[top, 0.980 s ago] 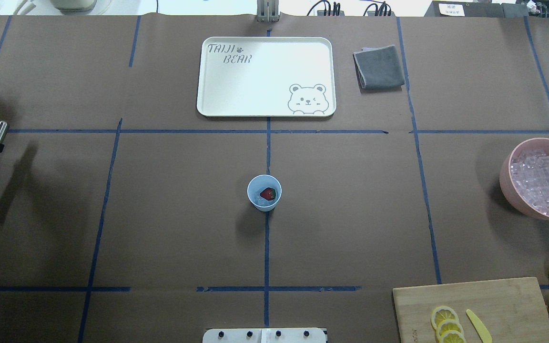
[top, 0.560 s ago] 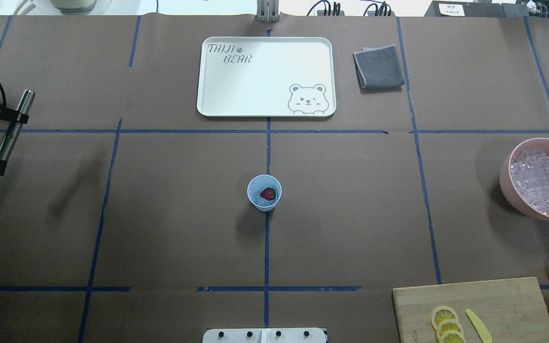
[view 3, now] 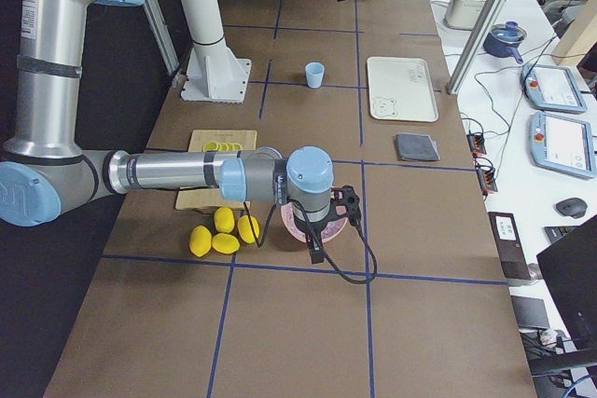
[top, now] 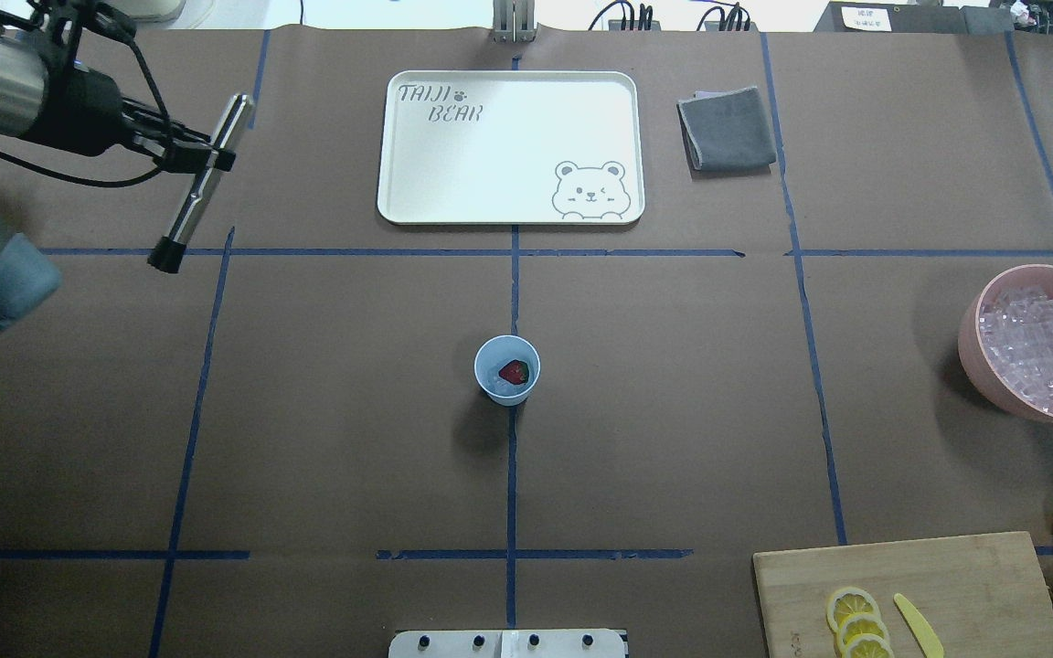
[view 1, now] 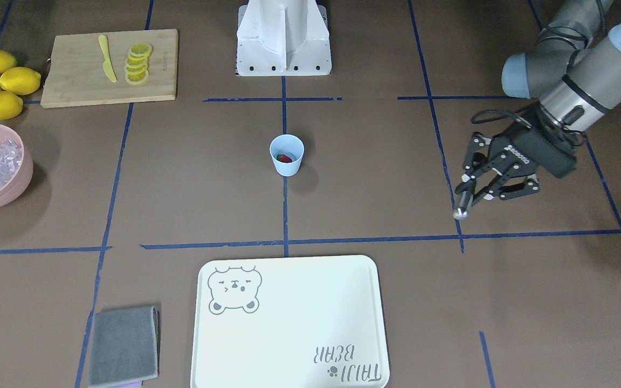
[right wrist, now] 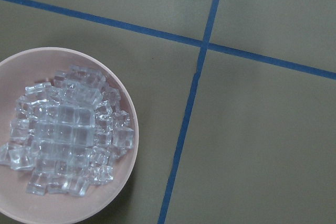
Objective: Mash ice and strawberries in cup
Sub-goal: 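Carry the metal pestle with the left gripper over the blue cup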
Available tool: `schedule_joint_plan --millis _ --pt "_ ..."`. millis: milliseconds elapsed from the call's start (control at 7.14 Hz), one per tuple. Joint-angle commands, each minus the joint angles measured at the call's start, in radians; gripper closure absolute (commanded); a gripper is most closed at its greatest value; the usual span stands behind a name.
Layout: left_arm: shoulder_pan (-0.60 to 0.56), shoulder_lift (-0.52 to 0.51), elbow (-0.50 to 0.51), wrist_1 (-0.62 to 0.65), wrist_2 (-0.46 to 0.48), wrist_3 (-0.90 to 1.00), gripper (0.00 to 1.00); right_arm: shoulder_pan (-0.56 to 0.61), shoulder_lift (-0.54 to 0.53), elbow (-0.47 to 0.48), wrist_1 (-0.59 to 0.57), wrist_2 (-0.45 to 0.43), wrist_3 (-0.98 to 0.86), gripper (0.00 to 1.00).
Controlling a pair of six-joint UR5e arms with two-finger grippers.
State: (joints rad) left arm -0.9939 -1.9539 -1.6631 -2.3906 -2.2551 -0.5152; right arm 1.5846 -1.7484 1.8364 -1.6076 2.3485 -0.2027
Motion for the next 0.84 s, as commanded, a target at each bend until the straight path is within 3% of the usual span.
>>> schedule_joint_plan --millis 0,140,420,700 --pt "0.137 -0.066 0.005 -0.187 0.052 -0.002 0.98 0.0 0.001 -0.002 0.0 -0.002 -0.001 0.01" --pt "0.19 -0.068 0.017 -0.317 0.109 0.007 0.97 0.0 0.001 0.0 0.0 0.0 -0.001 0.01" --pt "0.312 -0.098 0.072 -0.609 0.323 0.007 0.95 0.0 0.001 -0.002 0.0 -0.002 -0.003 0.01" --pt "0.376 -0.17 0.078 -0.712 0.47 0.009 0.93 0.0 0.0 -0.002 0.0 -0.002 -0.003 0.01"
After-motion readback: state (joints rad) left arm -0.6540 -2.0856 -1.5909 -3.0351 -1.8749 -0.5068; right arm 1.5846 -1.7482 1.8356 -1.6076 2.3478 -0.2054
